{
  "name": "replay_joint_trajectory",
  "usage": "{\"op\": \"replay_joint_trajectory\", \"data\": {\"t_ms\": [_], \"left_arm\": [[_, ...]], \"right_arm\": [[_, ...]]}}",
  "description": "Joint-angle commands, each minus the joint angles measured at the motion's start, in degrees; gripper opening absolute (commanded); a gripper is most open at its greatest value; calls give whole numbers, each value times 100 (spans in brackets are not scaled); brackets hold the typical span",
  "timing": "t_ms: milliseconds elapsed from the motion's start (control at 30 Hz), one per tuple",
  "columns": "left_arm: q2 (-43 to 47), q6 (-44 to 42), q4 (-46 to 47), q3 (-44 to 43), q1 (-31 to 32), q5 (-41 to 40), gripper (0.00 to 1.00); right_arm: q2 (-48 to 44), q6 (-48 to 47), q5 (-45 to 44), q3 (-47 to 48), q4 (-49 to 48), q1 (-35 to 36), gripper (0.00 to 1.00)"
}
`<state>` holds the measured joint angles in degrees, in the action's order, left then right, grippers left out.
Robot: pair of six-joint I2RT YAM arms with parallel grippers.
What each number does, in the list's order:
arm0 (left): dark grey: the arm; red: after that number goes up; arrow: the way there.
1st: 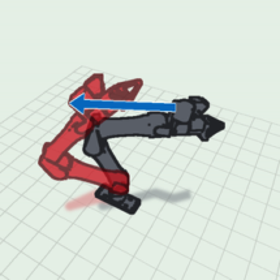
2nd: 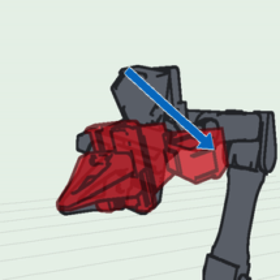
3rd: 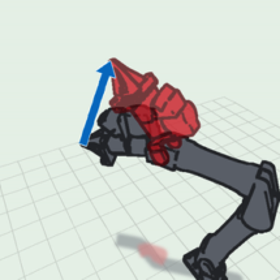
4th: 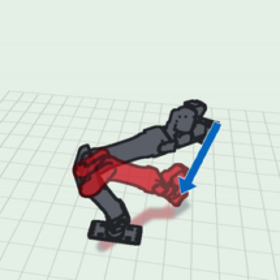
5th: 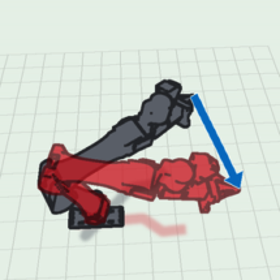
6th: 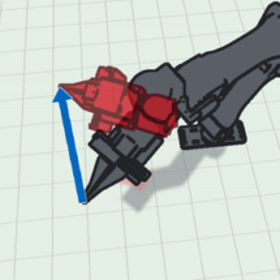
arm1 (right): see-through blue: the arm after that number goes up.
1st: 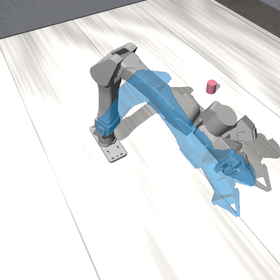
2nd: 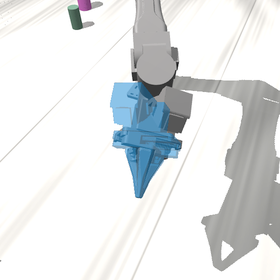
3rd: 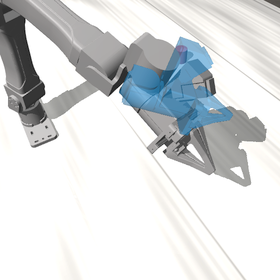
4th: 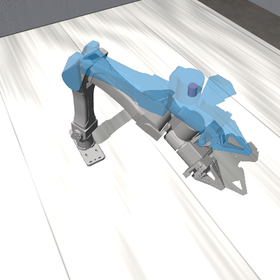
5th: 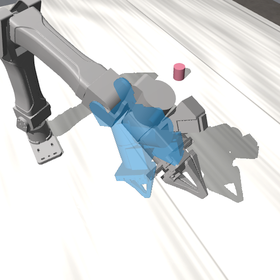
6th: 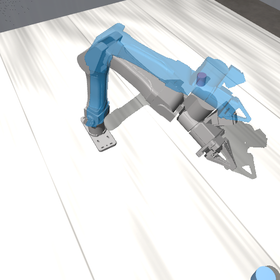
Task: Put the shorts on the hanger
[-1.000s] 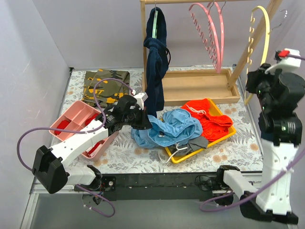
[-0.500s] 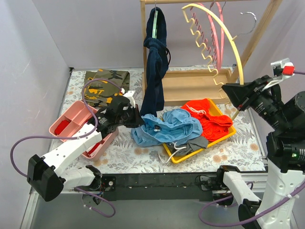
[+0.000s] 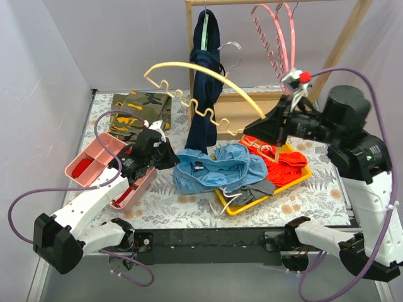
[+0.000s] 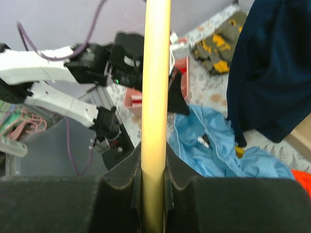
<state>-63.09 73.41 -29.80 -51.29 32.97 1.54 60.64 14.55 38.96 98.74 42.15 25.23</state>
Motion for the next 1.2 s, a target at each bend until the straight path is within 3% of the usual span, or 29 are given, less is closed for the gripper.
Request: {"op": "replay_joint_trajectory", "data": {"t_ms": [0,200,567,967,1167], "left_arm": [[289,279,53,145,-265,-260,0],[122,288,45,119,-414,-251,0],[-414,139,159,-118,-634,-181,0],[-283,-282,-192,-628,-643,144,0],[-11,-748,-298,-760,-415,585,0]], "right_arm": [[-253,-821,-1370,-345,714,745,1],[-974,-901,-1952,-1461,1172,1238,1],[-1248,-716,-2393,-1488,2139,1774,1],[-677,-909,-2903,-2042,1648,2117,1],[-571,-936,-2288,-2473,866,2126,1]]}}
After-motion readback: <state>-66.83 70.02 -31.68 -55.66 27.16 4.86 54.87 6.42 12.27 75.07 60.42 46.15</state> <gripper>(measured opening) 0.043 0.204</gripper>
